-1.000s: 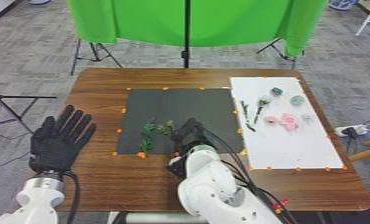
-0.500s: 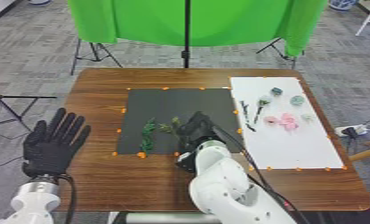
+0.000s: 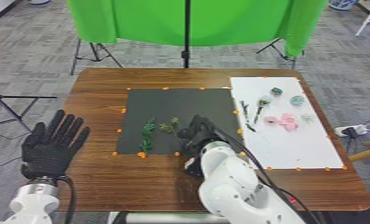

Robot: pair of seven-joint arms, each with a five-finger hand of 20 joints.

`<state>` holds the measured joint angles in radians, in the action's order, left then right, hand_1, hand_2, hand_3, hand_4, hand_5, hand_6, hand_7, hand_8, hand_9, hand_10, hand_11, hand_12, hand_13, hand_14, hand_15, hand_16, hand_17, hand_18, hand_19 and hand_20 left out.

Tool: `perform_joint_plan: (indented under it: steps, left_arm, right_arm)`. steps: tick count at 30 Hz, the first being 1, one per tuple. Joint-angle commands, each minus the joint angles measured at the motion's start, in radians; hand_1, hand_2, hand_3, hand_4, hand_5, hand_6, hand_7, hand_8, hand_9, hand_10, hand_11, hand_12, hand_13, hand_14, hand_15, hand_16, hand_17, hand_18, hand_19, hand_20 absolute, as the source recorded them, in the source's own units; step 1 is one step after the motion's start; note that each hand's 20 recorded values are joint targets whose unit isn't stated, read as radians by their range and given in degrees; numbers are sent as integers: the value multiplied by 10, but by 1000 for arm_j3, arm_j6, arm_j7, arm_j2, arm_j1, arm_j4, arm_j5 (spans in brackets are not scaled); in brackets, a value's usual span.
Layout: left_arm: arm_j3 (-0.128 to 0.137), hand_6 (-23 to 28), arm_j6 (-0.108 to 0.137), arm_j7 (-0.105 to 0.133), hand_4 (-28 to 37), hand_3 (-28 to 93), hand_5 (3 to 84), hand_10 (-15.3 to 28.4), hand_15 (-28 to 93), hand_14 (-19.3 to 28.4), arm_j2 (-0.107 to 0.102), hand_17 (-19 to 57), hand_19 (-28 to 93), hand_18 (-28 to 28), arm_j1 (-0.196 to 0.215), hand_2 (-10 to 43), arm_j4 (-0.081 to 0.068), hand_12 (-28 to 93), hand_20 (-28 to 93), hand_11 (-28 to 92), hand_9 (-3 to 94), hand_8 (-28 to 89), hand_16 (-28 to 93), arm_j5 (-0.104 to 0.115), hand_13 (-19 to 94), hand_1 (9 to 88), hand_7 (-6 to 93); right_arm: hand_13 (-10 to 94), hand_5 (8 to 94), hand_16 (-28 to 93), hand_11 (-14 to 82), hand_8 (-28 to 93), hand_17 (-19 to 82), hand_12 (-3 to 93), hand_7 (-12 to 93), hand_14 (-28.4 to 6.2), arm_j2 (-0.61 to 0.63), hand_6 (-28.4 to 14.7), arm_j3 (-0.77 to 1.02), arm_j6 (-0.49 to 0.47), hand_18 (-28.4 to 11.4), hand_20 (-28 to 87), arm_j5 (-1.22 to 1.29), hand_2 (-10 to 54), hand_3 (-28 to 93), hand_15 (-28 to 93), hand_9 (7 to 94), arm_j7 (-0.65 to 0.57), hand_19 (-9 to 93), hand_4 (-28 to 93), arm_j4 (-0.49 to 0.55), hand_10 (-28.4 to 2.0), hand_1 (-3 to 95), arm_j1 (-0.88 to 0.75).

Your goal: Arrange flowers

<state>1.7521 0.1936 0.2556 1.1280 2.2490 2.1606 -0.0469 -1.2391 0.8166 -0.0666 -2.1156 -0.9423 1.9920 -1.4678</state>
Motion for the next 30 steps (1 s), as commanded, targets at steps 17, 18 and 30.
perform_joint_plan:
  steps: [17,18,30]
  left_arm:
    - [-7,80,8,10,-283,756,455,140,284,136,19,-37,289,142,19,200,-1,124,169,157,370,-73,-31,-5,296,276,96]
    - [-5,80,6,13,-283,755,455,140,284,136,20,-37,289,142,24,200,1,124,169,156,370,-73,-31,-4,296,276,96]
    - [-8,81,13,20,-283,755,456,141,287,136,38,-37,290,141,35,202,11,126,169,160,371,-72,-31,-37,296,277,98]
  right_arm:
    - [735,712,239,132,-102,430,165,81,-171,7,-117,-22,21,-268,403,46,46,718,543,755,12,932,-140,38,-231,332,-4]
    - [735,711,239,132,-102,430,165,81,-171,10,-118,-20,25,-268,403,42,47,718,544,755,16,932,-140,40,-232,331,-1]
    - [735,723,239,148,-99,431,173,86,-171,73,-103,68,143,-266,407,-56,44,723,553,767,29,932,-138,2,-219,328,47]
